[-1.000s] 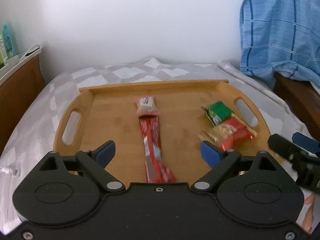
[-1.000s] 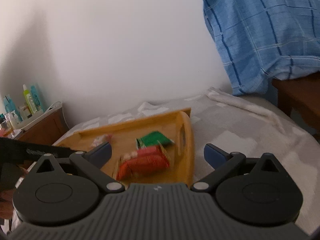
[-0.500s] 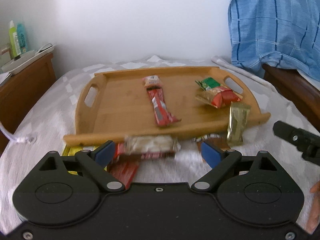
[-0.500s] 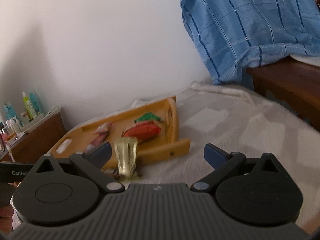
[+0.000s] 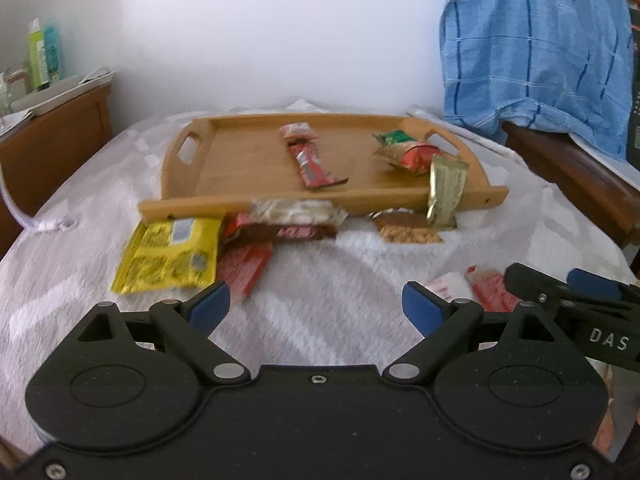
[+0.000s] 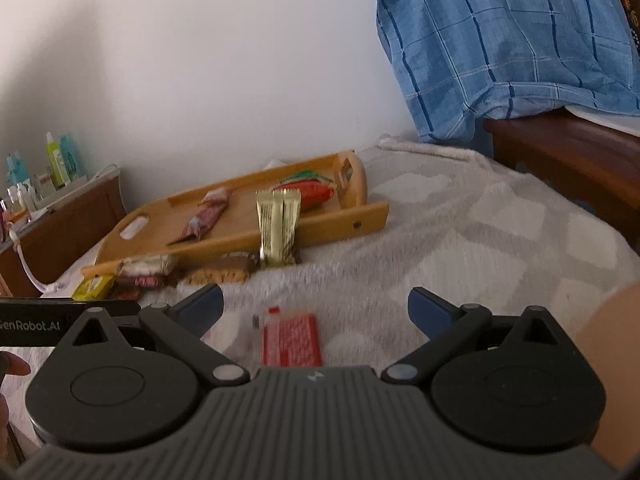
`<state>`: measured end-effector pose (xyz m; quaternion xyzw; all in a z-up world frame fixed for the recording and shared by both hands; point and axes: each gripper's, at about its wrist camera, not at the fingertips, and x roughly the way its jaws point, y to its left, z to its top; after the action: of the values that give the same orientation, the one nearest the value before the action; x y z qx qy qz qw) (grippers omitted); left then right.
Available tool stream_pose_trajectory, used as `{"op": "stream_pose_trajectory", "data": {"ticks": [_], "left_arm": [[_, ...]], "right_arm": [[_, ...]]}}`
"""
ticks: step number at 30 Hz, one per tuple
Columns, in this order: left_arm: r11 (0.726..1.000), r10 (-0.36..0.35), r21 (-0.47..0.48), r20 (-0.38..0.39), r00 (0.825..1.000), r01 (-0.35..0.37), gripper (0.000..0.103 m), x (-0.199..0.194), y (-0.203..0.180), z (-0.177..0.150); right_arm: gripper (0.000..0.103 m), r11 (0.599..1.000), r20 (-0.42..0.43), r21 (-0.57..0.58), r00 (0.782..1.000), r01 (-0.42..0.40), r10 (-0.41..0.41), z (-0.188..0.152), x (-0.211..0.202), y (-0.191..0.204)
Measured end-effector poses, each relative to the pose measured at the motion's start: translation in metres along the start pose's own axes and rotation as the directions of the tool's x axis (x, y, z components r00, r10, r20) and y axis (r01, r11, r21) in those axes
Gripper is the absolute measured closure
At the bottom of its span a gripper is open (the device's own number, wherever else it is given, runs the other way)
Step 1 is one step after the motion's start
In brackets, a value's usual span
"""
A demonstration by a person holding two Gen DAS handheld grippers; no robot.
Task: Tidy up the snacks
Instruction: 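Move both tools back toward the remaining snacks beside the tray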
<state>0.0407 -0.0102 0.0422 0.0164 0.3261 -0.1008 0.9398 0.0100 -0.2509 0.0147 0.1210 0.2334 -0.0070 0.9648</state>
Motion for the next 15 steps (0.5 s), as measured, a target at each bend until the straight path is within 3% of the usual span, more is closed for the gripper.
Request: {"op": "stream_pose_trajectory", "data": {"ticks": [4, 6, 9, 15], "left_arm": [[0.999, 0.042, -0.029, -0.006, 0.999, -0.042, 0.013, 0.003, 0.013, -0.004], [0.997, 0.055, -0.052, -0.02, 0.998, -0.056, 0.026, 0.007, 0.022, -0.005], [0.994, 0.063, -0.082, -0.039, 0.997, -0.066, 0.035, 0.015, 0.035, -0.004], [0.993, 0.088, -0.076, -0.044, 0.995, -0.091, 0.04, 0.034, 0.047, 0.0]], "right_arm": [[0.0, 1.0, -0.023, -0.002, 1.0, 0.007, -0.007, -0.009, -0.004, 0.005], [0.0, 1.0, -0.036, 0.0, 0.999, 0.008, -0.008, -0.013, -0.004, 0.007], [0.0, 1.0, -0.069, -0.014, 0.997, 0.018, -0.019, -0.017, -0.002, 0.009], [0.008, 0.995, -0.085, -0.101, 0.996, 0.026, -0.035, -0.022, 0.002, 0.022]]}}
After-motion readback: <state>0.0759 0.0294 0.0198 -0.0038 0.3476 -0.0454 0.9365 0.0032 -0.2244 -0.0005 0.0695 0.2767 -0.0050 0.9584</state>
